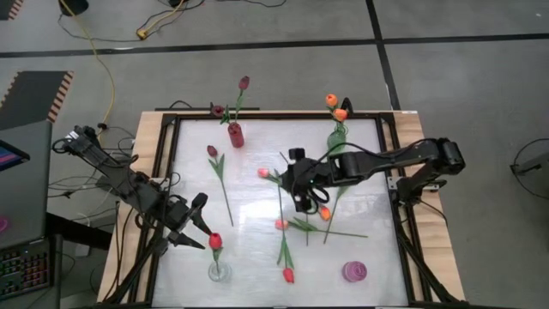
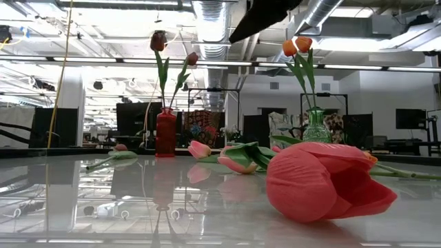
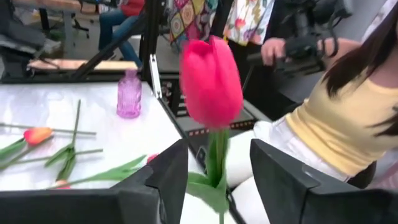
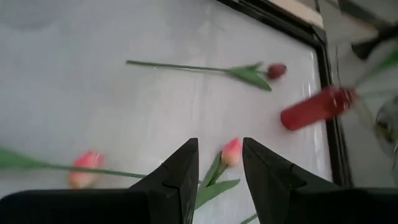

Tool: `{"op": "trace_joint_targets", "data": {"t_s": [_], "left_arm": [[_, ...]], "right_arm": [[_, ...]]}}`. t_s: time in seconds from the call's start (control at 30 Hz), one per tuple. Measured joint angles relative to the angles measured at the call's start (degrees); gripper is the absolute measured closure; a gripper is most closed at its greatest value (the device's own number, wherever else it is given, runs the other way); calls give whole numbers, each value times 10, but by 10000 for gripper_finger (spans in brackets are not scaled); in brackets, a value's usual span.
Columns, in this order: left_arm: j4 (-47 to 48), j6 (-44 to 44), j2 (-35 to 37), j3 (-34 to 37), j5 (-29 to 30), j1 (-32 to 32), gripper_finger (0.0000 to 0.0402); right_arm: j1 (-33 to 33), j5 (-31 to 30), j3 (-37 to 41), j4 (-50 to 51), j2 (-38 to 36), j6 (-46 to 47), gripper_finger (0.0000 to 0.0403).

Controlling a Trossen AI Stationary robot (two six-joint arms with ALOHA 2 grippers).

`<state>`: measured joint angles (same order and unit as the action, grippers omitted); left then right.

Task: Sort flowers into vase by color
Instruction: Put the red flower into the transparent vase

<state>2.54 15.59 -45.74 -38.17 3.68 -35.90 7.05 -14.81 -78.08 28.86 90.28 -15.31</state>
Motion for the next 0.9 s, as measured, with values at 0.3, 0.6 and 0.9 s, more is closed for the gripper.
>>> {"op": "trace_joint_targets", "data": {"t_s": [0.3,0.6,0.9], "left_arm": [[38,1,1,0,0,0,237],[111,26,30,0,17,0,237],[122,13,63,0,91,0,237]], "right_arm": [[57,1,0,10,0,-92,253],[90,6,0,31,0,-92,253],[124,58,0,32,12,-92,253]]}}
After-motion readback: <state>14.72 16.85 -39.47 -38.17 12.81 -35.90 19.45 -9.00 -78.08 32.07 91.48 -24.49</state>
